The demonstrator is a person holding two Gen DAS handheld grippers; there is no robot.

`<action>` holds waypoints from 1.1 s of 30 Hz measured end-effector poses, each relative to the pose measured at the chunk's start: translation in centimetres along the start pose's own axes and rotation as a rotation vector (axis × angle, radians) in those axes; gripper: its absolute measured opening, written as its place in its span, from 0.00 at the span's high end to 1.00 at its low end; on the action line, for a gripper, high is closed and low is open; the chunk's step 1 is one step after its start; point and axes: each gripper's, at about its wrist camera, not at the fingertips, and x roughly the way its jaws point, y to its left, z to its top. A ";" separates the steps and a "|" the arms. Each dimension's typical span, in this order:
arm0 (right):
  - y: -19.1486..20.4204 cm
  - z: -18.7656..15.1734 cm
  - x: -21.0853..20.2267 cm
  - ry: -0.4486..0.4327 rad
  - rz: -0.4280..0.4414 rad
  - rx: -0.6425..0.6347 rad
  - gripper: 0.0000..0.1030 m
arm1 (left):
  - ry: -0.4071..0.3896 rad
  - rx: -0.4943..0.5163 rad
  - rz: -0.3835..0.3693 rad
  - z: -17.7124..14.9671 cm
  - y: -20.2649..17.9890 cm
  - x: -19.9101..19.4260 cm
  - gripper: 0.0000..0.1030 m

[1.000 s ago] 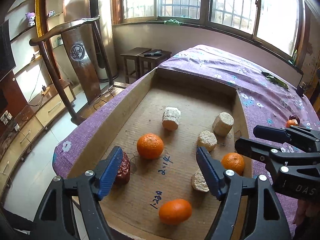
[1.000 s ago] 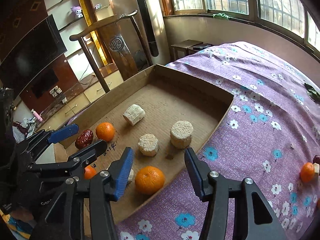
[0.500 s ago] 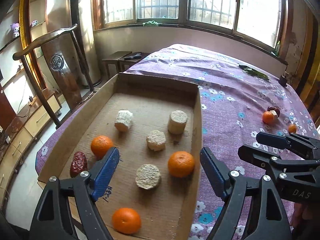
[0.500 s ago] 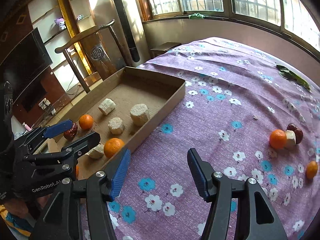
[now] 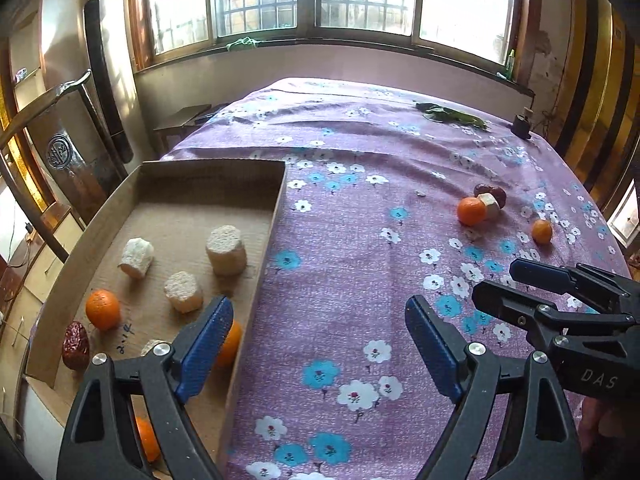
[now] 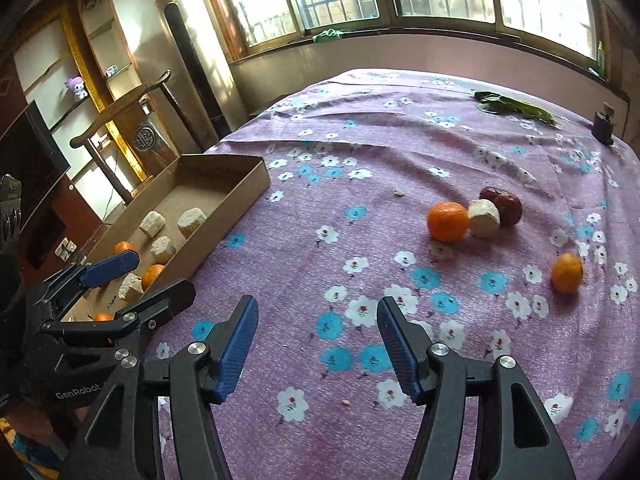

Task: Organize fruits
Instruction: 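Move both open tools back toward the remaining fruit on the bed, then grasp a mandarin orange with left tool while right tool grasps a white square block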

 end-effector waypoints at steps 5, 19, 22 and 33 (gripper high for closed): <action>-2.5 -0.3 -1.0 -0.006 -0.032 0.033 0.35 | 0.016 0.025 -0.032 0.8 -2.2 1.1 0.15; -10.4 2.1 -1.4 -0.017 -0.183 0.107 0.32 | 0.054 0.100 -0.105 5.2 -9.0 5.9 0.15; -12.2 2.9 -1.3 -0.030 -0.183 0.134 0.32 | 0.062 0.112 -0.110 6.1 -10.3 7.3 0.15; -15.5 3.2 -1.6 -0.087 -0.272 0.200 0.31 | 0.096 0.142 -0.137 7.1 -12.6 11.1 0.15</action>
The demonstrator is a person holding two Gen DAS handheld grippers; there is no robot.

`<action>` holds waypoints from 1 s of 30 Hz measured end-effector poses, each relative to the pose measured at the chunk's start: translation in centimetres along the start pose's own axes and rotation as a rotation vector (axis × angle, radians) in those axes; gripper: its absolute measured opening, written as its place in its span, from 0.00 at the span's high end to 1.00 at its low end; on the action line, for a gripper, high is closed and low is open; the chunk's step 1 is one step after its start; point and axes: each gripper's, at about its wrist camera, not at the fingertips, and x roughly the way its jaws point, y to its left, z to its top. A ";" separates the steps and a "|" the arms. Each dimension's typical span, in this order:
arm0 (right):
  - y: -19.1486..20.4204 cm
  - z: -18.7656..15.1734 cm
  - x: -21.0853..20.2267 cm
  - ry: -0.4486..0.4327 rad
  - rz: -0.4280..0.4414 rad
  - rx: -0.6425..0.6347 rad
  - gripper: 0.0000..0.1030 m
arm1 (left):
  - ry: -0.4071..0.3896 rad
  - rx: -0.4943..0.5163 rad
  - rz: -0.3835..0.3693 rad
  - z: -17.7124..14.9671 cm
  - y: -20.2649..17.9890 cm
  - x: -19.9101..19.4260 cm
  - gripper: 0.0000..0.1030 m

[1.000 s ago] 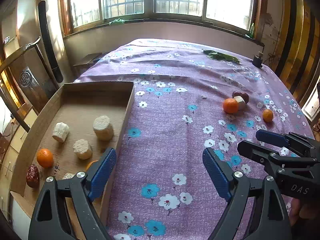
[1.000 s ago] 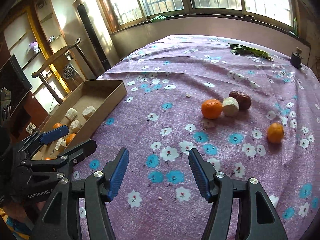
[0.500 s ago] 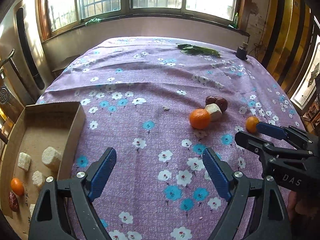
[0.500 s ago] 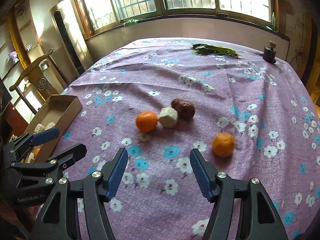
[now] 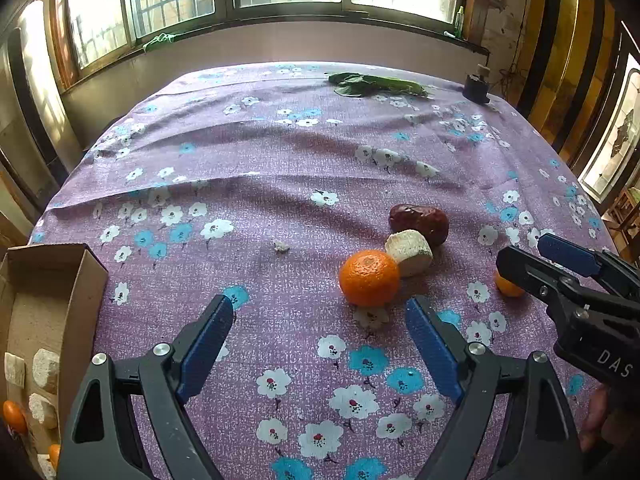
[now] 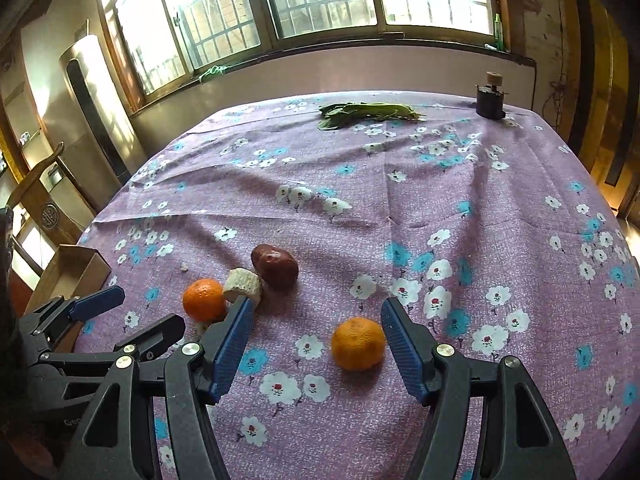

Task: Organize fruits
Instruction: 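Grasp a mandarin orange with left tool while right tool grasps a white square block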

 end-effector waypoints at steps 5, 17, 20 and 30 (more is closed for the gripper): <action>-0.1 -0.2 0.5 0.022 -0.004 -0.011 0.30 | 0.018 0.027 -0.022 0.0 0.1 1.2 0.16; -0.6 -0.5 1.0 0.038 0.011 0.010 0.30 | 0.015 0.060 -0.036 0.5 -0.7 3.6 0.27; -0.5 -0.6 1.1 0.043 0.011 0.010 0.30 | 0.004 0.073 -0.061 0.5 -1.1 3.5 0.53; 0.7 -0.8 1.1 0.000 0.068 -0.017 0.25 | -0.017 0.024 -0.046 0.0 1.0 2.5 0.69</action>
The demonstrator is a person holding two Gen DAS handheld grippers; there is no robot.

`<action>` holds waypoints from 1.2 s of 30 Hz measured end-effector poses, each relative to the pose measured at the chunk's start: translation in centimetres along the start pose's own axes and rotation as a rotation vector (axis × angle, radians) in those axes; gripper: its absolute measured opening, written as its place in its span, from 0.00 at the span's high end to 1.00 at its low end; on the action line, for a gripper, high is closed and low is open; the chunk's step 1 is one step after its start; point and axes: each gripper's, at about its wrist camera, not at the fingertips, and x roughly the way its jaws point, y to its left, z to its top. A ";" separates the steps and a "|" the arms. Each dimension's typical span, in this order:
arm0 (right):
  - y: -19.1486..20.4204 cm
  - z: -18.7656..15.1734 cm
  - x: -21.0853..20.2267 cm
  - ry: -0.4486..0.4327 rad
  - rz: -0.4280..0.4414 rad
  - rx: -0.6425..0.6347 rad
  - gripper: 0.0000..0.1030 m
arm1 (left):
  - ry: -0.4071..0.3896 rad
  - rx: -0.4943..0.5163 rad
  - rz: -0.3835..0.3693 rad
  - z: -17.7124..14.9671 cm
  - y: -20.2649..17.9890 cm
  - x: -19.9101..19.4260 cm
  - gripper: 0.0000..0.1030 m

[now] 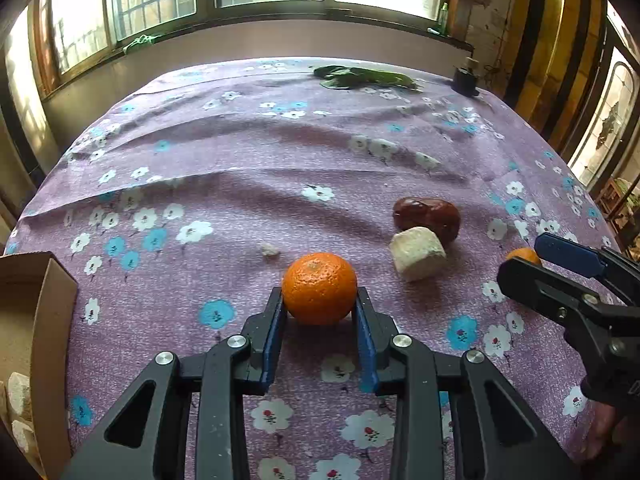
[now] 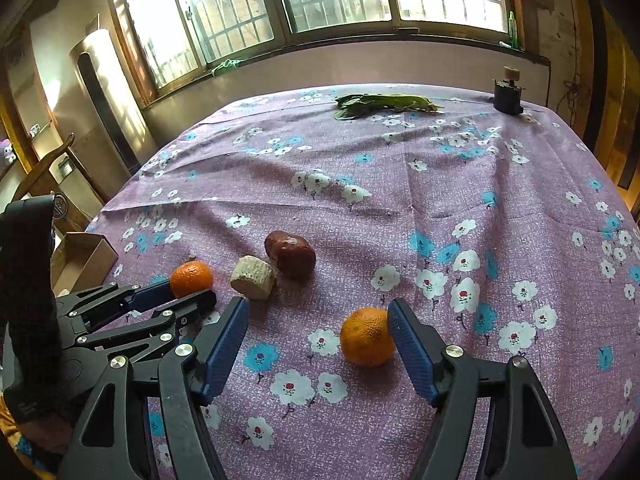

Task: Organize fruits
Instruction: 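Grasp a mandarin orange with left tool while right tool grasps a white square block, then carry the orange and block into the box and open both tools to release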

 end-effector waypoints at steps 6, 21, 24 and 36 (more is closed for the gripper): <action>3.0 0.8 -0.7 -0.027 0.052 -0.078 0.27 | -0.037 -0.045 0.122 0.4 2.0 -0.8 0.69; 4.7 1.8 6.6 0.098 0.028 -0.118 0.67 | -0.024 -0.089 0.146 0.3 3.2 -0.9 0.69; 4.5 1.6 5.5 0.098 0.027 -0.114 0.67 | -0.025 -0.089 0.142 0.3 3.1 -0.9 0.69; 6.2 -2.0 -0.8 0.040 0.072 -0.091 0.67 | -0.030 -0.111 0.118 -3.5 3.0 -5.4 0.69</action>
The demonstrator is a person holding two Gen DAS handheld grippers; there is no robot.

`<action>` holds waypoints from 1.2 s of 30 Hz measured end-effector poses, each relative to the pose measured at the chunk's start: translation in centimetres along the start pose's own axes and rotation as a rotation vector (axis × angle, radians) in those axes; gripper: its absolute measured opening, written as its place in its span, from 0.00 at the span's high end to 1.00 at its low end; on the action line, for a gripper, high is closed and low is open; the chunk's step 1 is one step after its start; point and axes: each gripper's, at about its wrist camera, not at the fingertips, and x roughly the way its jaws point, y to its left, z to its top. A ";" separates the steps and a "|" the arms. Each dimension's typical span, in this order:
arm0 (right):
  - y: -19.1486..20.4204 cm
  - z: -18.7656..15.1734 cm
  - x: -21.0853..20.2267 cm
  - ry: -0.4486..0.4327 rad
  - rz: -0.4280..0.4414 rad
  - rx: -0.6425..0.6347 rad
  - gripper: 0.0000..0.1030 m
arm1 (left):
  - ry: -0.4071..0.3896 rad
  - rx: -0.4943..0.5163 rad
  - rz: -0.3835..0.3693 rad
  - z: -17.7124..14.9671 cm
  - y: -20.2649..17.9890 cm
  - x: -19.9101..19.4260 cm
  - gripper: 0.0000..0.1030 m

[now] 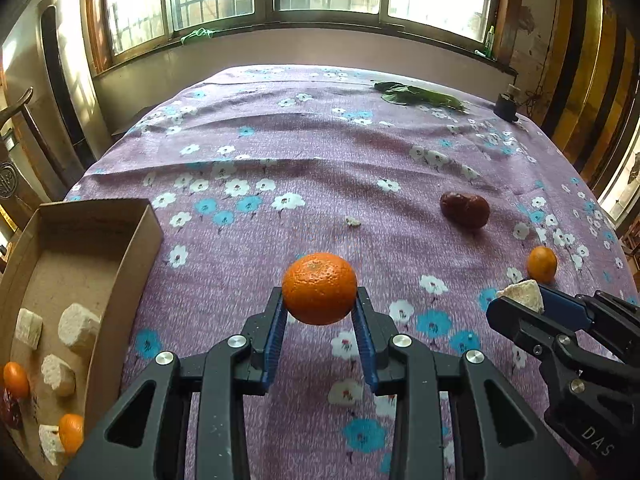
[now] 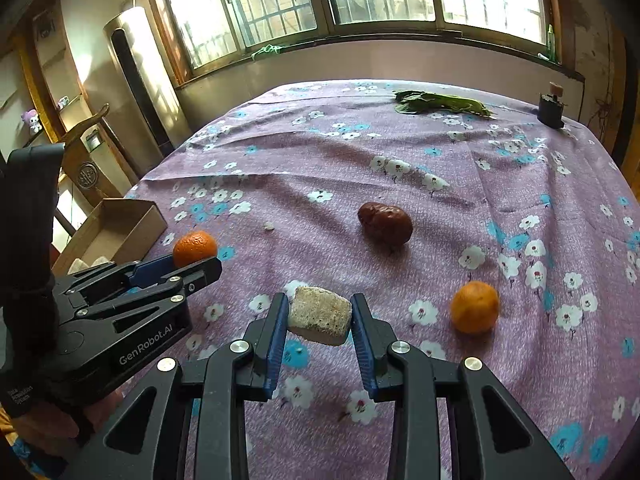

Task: Organize fruits
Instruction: 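Carry the orange and block into the box and open both tools to release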

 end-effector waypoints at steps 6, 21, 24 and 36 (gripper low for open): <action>2.4 -2.2 -0.7 0.017 0.027 -0.016 0.67 | -0.014 0.004 0.030 -2.3 1.3 -2.3 0.69; 6.2 -4.4 -2.1 0.025 0.067 -0.043 0.67 | -0.044 -0.002 0.072 -5.2 4.0 -6.1 0.69; 6.7 -4.5 -2.4 0.019 0.073 -0.049 0.67 | -0.051 -0.004 0.077 -5.5 4.3 -6.7 0.69; 9.3 -4.3 -3.2 0.009 0.101 -0.100 0.67 | -0.091 -0.020 0.110 -5.9 6.1 -9.0 0.69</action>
